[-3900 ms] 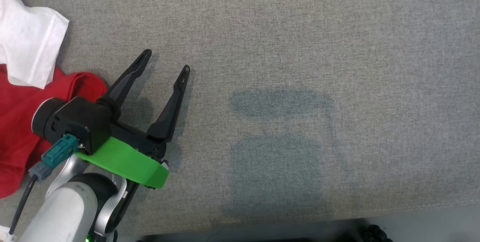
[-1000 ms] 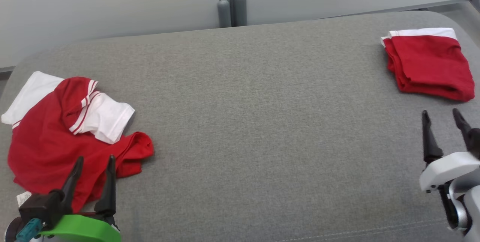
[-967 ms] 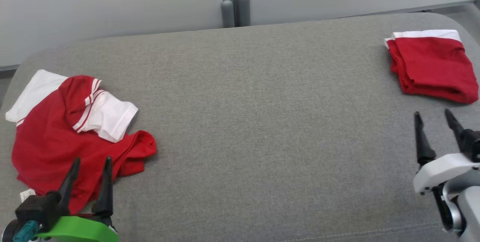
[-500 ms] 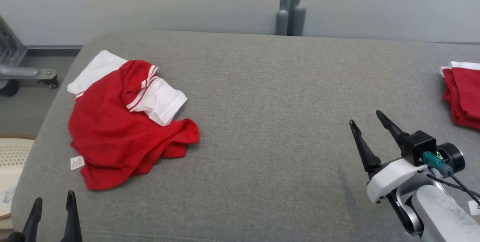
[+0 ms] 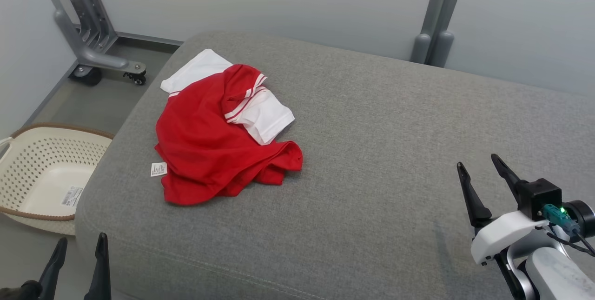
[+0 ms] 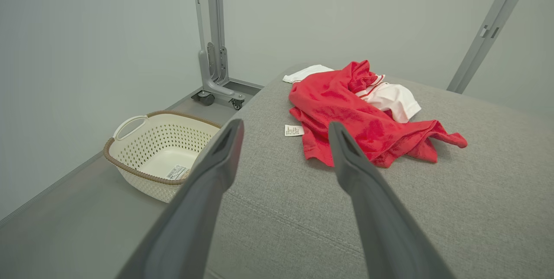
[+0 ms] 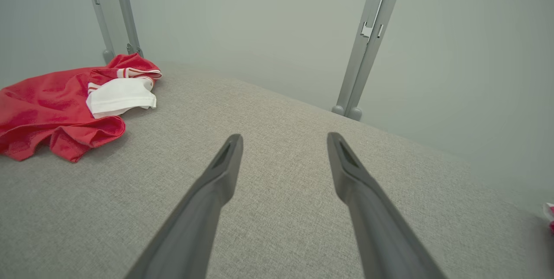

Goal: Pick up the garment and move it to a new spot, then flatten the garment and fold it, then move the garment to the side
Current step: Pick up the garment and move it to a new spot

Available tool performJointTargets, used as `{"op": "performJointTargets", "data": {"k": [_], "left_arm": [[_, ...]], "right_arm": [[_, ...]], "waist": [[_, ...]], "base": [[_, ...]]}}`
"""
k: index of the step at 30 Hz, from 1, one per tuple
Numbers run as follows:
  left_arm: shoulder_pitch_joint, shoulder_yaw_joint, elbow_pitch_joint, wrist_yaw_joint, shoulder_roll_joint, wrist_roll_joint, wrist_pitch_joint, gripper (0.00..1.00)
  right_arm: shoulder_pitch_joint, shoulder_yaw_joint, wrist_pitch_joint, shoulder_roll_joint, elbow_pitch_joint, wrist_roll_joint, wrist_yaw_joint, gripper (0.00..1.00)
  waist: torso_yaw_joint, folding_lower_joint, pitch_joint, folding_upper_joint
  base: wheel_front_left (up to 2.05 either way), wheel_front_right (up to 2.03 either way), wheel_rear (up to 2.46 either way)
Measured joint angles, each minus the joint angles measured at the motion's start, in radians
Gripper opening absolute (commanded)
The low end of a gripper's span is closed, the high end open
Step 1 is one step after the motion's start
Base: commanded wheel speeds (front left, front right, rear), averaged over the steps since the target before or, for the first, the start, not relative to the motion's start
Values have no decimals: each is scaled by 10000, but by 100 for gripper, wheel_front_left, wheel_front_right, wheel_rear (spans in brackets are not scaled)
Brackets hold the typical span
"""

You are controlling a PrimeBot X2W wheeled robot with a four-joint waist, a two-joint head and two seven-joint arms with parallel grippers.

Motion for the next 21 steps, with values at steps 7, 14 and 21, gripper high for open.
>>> {"op": "performJointTargets", "data": {"k": [7, 14, 21], "left_arm": [[-572, -242, -86, -571, 476, -414, 1012, 100], [-2913, -393, 73, -876, 1143, -1630, 3603, 100], [-5036, -8, 1179, -236, 1296, -3544, 6667, 100]], "right_arm": [[-31, -107, 132, -196, -625, -107, -77, 100], [-616, -251, 520, -750, -1346, -412, -86, 100], [-1351, -188, 869, -1034, -2080, -646, -56, 100]], "waist": [[344, 0, 370, 0], [203, 0, 1205, 0], [-246, 1, 2124, 0]], "base": [[0, 0, 0], [0, 0, 0], [0, 0, 0]]}}
